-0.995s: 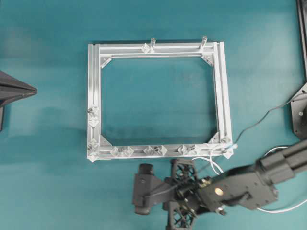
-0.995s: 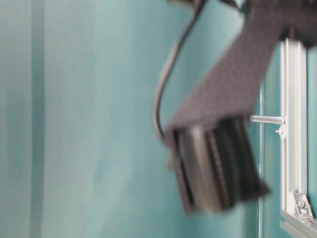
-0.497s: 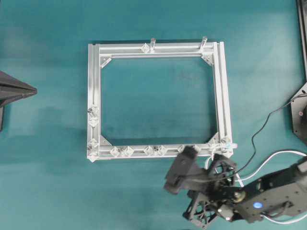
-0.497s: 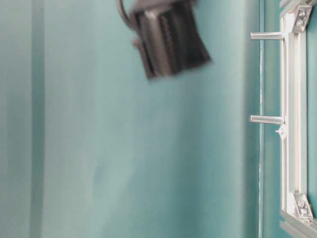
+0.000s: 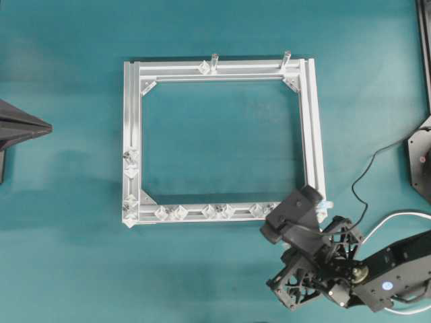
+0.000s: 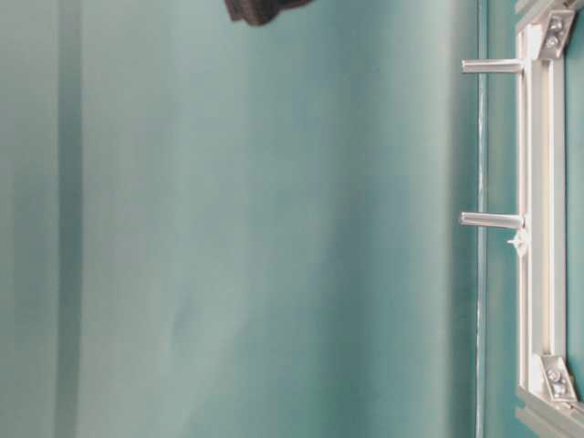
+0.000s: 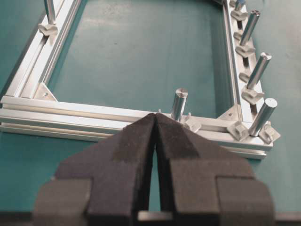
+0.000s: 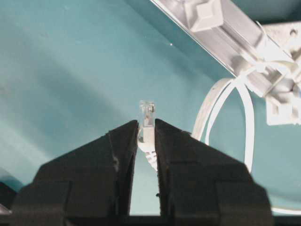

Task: Move the cable alternately left and right between 8 closely spaced pins so it hooks onto each one.
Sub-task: 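Lift the cable with the right gripper and carry it to the frame's bottom-right corner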

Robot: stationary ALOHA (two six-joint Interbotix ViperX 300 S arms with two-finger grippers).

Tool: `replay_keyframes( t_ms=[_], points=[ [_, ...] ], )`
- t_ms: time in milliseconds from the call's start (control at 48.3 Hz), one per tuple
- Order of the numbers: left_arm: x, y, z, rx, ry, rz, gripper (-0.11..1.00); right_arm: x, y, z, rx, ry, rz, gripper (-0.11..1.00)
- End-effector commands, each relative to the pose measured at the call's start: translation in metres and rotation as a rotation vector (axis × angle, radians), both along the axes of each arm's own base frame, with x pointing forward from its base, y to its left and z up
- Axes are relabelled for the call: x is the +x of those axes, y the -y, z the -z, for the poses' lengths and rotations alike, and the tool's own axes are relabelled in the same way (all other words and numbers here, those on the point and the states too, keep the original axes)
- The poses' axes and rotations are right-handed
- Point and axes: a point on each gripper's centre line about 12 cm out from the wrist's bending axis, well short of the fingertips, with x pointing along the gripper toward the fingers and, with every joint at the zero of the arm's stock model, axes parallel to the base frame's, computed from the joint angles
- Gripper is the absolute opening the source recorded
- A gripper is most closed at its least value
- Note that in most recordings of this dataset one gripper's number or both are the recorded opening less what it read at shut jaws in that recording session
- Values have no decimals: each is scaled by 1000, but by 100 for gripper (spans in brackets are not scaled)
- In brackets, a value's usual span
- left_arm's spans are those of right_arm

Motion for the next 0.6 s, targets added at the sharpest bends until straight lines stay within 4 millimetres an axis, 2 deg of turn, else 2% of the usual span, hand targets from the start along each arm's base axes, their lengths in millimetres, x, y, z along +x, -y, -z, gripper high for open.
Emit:
replay_keyframes(
  t_ms=[0,332,580],
  points=[
    [2,-1,-3,-5,10,-6,0,0,4,-15,32,32,72,13],
    [2,-1,-2,-5,10,-8,0,-3,30,-19,109,58,359,13],
    [2,-1,-2,-3,11,-8,0,-7,42,-17,151,35,436,13]
  ],
)
